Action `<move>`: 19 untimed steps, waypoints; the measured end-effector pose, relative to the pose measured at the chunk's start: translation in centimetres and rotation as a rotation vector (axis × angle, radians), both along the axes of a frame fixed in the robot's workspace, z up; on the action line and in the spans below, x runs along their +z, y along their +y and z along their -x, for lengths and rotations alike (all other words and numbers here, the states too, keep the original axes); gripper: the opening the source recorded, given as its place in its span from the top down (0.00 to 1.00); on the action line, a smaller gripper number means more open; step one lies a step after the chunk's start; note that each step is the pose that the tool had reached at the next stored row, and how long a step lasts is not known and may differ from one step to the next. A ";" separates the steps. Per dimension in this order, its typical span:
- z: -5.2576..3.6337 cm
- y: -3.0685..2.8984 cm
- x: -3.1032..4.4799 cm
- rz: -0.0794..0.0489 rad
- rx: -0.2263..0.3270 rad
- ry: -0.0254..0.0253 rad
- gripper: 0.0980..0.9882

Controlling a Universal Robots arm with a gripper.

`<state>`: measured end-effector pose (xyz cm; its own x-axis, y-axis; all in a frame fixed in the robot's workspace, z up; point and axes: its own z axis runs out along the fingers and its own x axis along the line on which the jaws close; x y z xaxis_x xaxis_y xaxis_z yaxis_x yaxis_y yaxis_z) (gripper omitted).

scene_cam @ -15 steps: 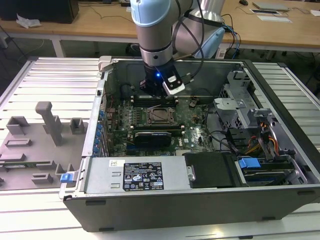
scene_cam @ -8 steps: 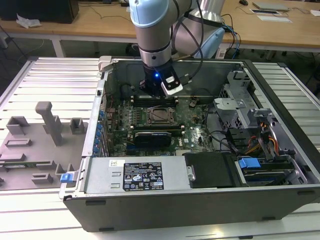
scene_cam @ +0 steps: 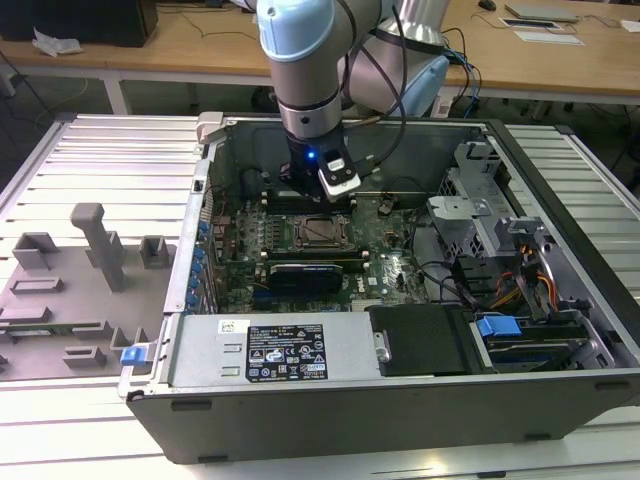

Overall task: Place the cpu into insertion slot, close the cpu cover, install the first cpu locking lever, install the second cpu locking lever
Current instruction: 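Install the first cpu locking lever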

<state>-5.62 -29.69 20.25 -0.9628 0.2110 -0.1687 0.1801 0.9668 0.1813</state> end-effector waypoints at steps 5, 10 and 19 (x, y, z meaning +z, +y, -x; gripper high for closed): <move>0.00 0.00 -0.53 0.003 -0.051 0.0000 0.99; 0.00 0.04 -0.51 0.003 -0.052 0.0001 0.99; 0.00 0.04 1.33 0.059 -0.052 -0.0014 0.99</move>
<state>-5.62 -29.66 21.58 -0.9505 0.2508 -0.1837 0.2305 0.9651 0.1246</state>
